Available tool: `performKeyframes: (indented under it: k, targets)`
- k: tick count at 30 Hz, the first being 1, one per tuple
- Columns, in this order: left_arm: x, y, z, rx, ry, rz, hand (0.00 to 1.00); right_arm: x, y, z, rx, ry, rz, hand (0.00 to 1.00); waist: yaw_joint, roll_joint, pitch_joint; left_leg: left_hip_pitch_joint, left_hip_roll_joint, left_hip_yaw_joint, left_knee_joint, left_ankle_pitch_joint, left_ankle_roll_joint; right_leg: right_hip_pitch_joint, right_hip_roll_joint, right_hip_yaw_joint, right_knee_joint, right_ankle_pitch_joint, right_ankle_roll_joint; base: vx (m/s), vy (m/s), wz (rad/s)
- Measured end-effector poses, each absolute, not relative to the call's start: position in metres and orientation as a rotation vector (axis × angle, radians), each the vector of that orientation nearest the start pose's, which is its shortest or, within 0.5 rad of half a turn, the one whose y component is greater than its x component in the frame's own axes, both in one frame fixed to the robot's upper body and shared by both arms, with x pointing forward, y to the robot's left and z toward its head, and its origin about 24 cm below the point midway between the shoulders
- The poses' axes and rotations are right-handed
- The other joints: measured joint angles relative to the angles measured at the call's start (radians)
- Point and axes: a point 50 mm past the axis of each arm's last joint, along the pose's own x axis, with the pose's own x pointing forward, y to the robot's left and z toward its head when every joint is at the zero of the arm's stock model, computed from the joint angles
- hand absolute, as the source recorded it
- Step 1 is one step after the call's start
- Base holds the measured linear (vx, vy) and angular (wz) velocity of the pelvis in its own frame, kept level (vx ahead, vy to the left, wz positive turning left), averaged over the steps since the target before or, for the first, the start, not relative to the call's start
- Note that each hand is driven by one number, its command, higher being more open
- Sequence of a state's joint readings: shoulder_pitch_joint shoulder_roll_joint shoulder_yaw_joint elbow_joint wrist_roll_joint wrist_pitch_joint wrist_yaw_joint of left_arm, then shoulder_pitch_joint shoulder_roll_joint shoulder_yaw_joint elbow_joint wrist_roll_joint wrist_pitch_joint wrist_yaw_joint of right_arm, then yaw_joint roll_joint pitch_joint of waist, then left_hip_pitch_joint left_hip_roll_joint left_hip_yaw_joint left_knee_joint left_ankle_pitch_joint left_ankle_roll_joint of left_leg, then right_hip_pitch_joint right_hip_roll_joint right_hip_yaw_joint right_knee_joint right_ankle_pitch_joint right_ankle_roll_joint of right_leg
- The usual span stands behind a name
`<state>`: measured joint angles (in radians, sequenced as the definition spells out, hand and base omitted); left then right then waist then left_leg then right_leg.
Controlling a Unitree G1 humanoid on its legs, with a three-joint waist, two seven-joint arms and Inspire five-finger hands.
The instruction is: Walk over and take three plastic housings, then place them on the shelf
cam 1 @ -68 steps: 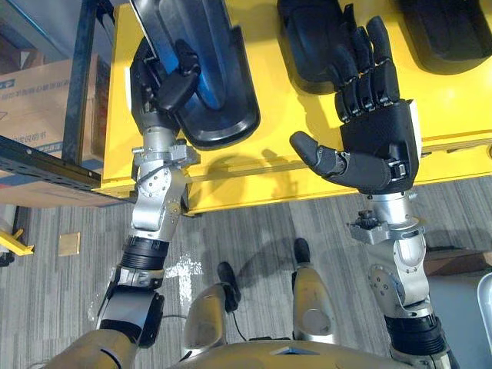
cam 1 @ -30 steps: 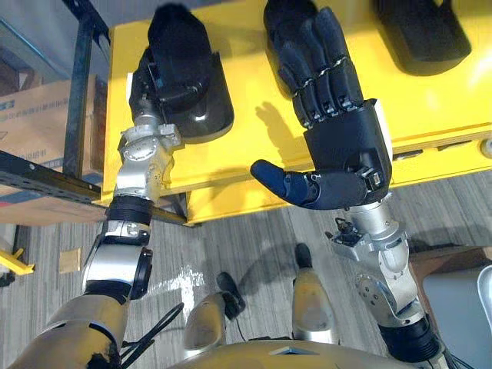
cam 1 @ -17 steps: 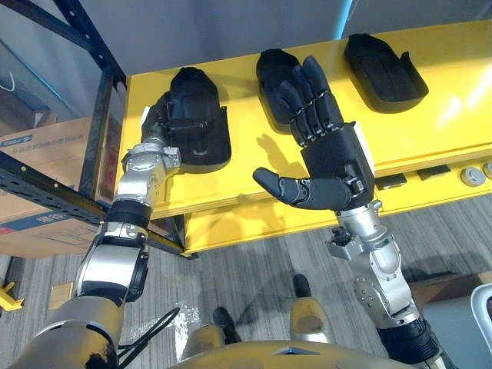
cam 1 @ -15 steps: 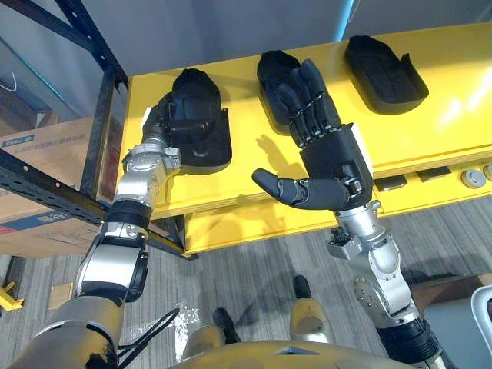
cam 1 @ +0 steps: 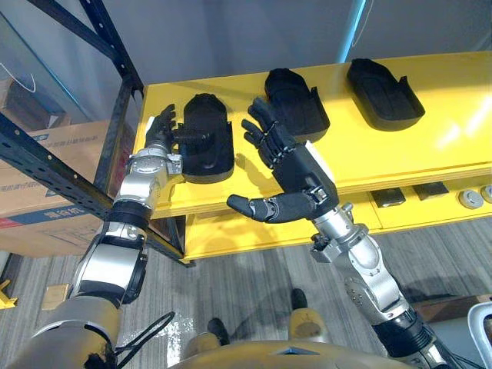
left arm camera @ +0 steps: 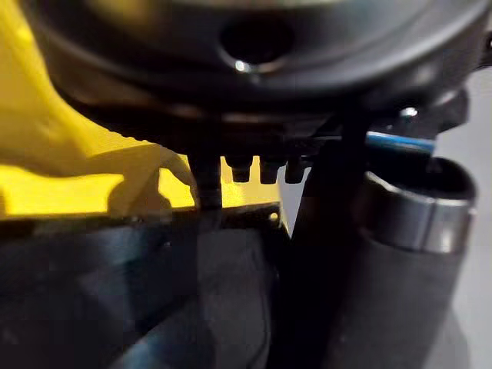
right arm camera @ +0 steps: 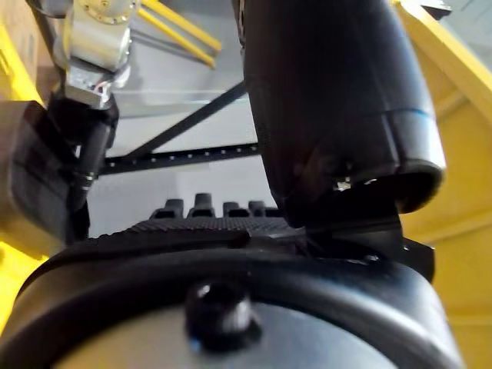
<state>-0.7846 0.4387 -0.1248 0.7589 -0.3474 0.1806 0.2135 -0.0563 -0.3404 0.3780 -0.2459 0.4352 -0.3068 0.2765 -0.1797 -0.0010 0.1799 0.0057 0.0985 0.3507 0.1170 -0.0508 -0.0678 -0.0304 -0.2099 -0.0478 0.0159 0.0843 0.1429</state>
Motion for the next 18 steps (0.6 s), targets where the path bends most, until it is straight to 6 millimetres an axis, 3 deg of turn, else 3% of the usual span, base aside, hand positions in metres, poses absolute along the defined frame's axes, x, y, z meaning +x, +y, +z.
performKeyframes:
  k: [7, 10, 13, 14, 18]
  targets:
    - [0.383, 0.230, 0.128, 0.011, 0.026, 0.379, 1.00, 0.220, -0.086, 0.110, 0.138, -0.399, 0.864, 1.00, 0.000, 0.000, 0.000, -0.007, 0.000, -0.005, 0.001, 0.002, -0.001, -0.005, 0.001, -0.002, 0.000, 0.001, -0.002, -0.01, -0.003, 0.01]
    - [0.382, 0.220, 0.162, -0.034, -0.175, 0.380, 1.00, 0.214, -0.074, 0.095, 0.130, -0.321, 0.991, 1.00, 0.007, -0.003, 0.001, -0.023, 0.000, -0.018, 0.005, 0.004, 0.000, -0.013, 0.002, -0.011, 0.001, 0.001, -0.002, 0.00, -0.013, 0.10]
    - [0.367, 0.194, 0.219, -0.155, -0.468, 0.239, 1.00, 0.208, -0.066, 0.075, 0.102, -0.224, 1.093, 1.00, 0.024, -0.005, 0.002, -0.030, 0.000, -0.040, 0.006, 0.004, 0.001, -0.008, 0.002, -0.031, 0.007, 0.001, -0.003, 0.01, -0.011, 0.20]
    - [0.354, 0.181, 0.245, -0.210, -0.600, 0.146, 1.00, 0.207, -0.065, 0.071, 0.078, -0.205, 1.117, 1.00, 0.034, -0.005, 0.002, -0.028, 0.000, -0.047, 0.007, 0.004, 0.001, -0.002, 0.002, -0.037, 0.008, 0.000, -0.003, 0.00, 0.004, 0.14]
    - [0.324, 0.162, 0.283, -0.274, -0.823, -0.035, 1.00, 0.210, -0.064, 0.073, 0.029, -0.206, 1.177, 1.00, 0.049, -0.009, 0.005, -0.030, 0.001, -0.065, 0.016, 0.004, 0.001, 0.007, 0.001, -0.057, 0.021, -0.005, -0.010, -0.03, -0.004, 0.12]
